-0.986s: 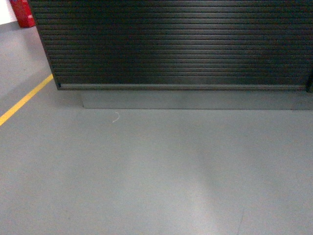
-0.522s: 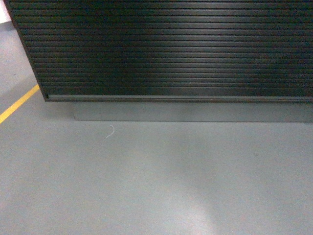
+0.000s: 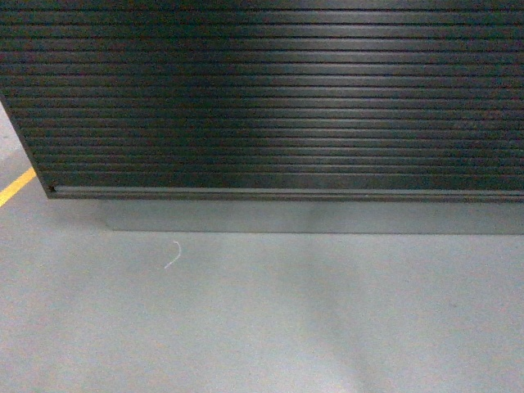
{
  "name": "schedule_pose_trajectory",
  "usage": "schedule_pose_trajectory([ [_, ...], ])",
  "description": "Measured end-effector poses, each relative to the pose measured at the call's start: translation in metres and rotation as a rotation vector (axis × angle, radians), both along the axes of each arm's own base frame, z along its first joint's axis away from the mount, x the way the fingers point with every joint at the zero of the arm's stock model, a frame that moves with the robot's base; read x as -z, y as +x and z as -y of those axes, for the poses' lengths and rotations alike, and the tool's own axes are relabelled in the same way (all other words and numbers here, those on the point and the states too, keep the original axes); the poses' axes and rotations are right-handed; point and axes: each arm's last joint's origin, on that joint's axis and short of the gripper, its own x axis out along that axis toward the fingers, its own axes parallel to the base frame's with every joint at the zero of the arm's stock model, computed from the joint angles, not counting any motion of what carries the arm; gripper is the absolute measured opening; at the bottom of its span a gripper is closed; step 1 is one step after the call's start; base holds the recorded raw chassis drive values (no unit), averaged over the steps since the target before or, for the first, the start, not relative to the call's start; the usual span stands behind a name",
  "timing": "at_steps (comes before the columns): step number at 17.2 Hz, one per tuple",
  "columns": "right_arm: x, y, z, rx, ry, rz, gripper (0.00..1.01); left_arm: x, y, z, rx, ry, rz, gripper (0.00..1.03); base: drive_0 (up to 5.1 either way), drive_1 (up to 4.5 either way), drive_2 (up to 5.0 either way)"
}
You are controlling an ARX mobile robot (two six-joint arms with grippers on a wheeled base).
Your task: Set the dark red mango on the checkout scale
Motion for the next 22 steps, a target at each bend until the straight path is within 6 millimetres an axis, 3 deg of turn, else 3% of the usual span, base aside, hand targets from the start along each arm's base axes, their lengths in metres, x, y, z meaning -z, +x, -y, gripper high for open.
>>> schedule_pose_trajectory([
  [22, 0.0002, 0.0, 0.0, 0.0, 0.0, -0.002, 0.98, 0.0004, 0.0, 0.0, 0.0, 0.0, -0.004, 0.98, 0.0, 2.22, -2.3],
])
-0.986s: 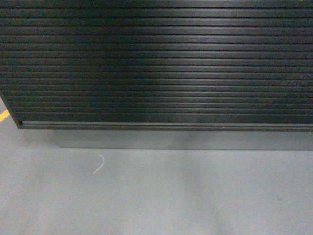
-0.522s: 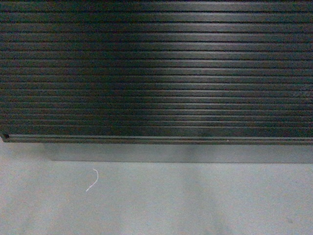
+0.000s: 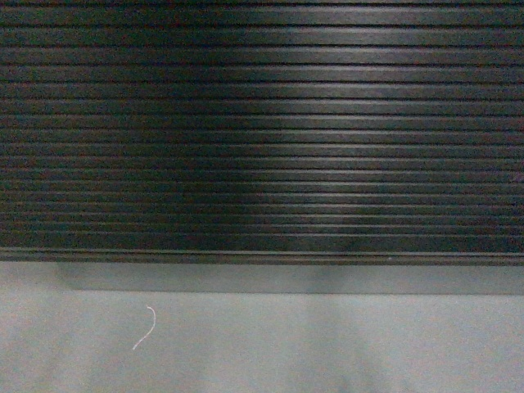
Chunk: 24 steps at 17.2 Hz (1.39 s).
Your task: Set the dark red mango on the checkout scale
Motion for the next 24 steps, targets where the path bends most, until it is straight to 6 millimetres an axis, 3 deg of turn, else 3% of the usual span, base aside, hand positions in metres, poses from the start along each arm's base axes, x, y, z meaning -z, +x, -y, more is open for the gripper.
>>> schedule_pose_trajectory([
  [24, 0.0003, 0.0, 0.0, 0.0, 0.0, -0.003, 0.98, 0.0002, 0.0, 0.0, 0.0, 0.0, -0.002, 0.98, 0.0, 1.99, -2.0],
])
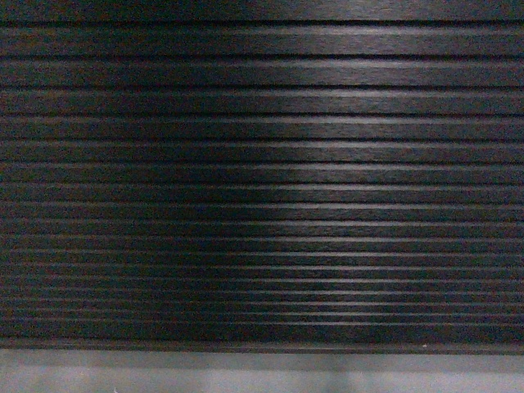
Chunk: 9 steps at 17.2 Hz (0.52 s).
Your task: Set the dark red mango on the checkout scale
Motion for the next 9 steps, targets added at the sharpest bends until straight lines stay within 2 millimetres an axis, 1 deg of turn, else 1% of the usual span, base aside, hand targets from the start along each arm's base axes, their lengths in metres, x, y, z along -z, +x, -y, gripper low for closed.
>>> schedule_pose_trajectory([
  [9, -0.0003, 0.0, 0.0, 0.0, 0.0, 0.003, 0.98, -0.0002, 0.0, 0.0, 0.0, 0.0, 0.002, 0.98, 0.0, 0.0, 0.0],
])
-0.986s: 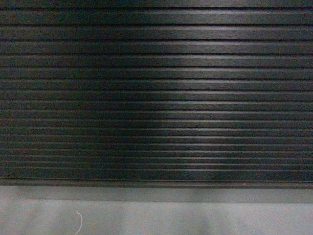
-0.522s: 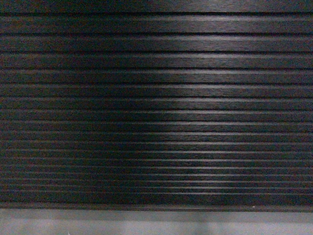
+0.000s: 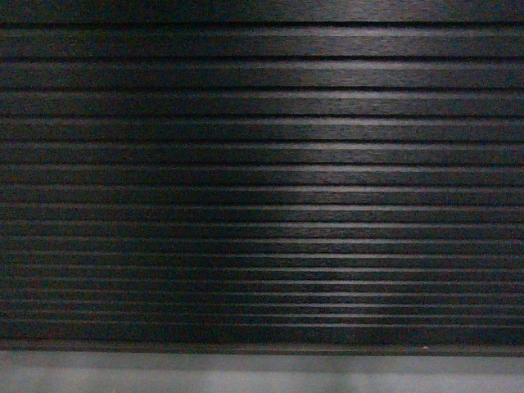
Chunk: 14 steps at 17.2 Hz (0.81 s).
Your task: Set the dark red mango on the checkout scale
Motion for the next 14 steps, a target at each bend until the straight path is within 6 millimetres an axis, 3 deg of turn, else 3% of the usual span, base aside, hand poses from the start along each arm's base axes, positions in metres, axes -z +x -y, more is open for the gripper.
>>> schedule_pose_trajectory([
  [14, 0.0, 0.0, 0.0, 0.0, -0.001, 0.0, 0.98, 0.0, 0.0, 0.0, 0.0, 0.0, 0.0, 0.98, 0.0, 0.0, 0.0],
])
